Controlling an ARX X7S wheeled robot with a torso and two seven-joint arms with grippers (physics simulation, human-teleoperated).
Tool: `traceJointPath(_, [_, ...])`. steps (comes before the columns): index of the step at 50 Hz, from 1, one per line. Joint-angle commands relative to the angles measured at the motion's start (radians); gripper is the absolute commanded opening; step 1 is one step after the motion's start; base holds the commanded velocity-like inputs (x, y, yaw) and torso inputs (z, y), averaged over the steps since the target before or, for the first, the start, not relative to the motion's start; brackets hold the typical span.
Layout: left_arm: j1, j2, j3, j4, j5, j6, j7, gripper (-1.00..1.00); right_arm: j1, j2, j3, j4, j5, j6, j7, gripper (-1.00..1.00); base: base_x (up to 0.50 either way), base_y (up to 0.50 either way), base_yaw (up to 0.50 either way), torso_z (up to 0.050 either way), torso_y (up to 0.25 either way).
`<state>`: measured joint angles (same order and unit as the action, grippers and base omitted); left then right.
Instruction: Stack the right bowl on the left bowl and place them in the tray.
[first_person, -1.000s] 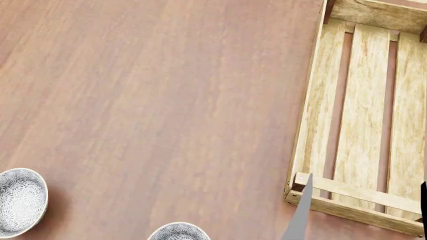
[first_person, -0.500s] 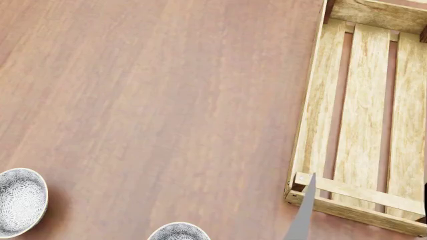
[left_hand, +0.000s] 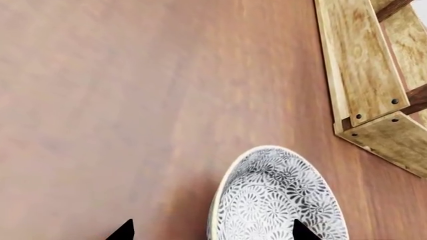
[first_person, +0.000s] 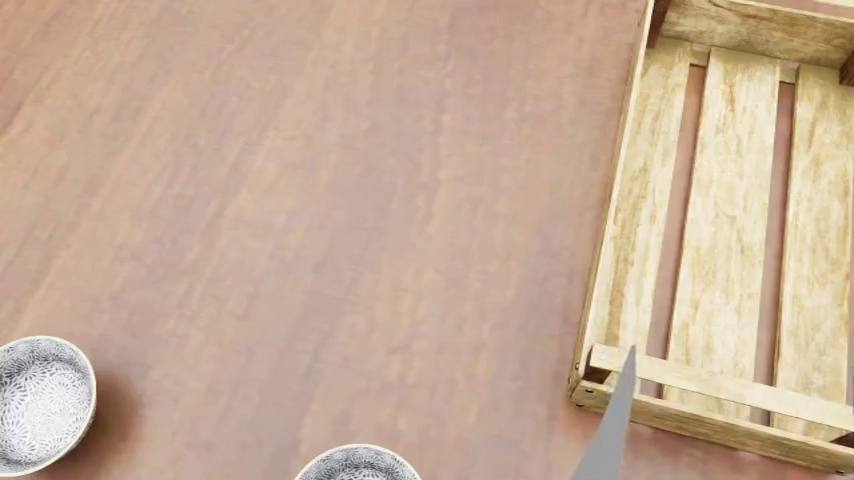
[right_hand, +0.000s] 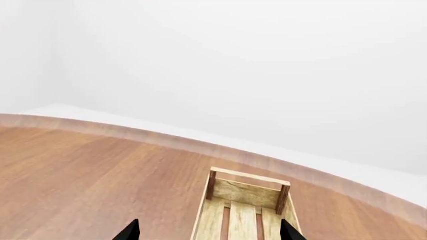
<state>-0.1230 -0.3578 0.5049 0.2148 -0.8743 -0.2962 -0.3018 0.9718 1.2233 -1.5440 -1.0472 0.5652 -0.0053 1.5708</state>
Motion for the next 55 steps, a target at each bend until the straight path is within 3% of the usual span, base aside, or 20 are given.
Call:
traceJointPath(1, [-0.018, 0.041, -0.019, -0.04, 0.008, 0.025, 0.036, 1.0, 0.002, -0.019, 0.022, 0.001, -0.014, -0.012, -0.004, 1.0, 0.0, 0.0, 0.0, 0.0, 0.0])
traceJointPath(36, [-0.067, 0.07, 0.004, -0.091, 0.009, 0.018, 0.037, 1.0, 0.015, -0.022, 0.01, 0.001, -0.013, -0.015, -0.002, 1.0, 0.0, 0.0, 0.0, 0.0, 0.0])
traceJointPath(37, [-0.066, 0.07, 0.005, -0.093, 0.01, 0.019, 0.037, -1.0, 0.016, -0.022, 0.01, 0.001, -0.013, -0.016, -0.002, 1.0, 0.0, 0.0, 0.0, 0.0, 0.0])
traceJointPath(55, [-0.063, 0.063, 0.004, -0.08, 0.005, 0.025, 0.026, -1.0, 0.021, -0.018, 0.006, 0.0, -0.015, -0.019, -0.002, 1.0, 0.0, 0.0, 0.0, 0.0, 0.0])
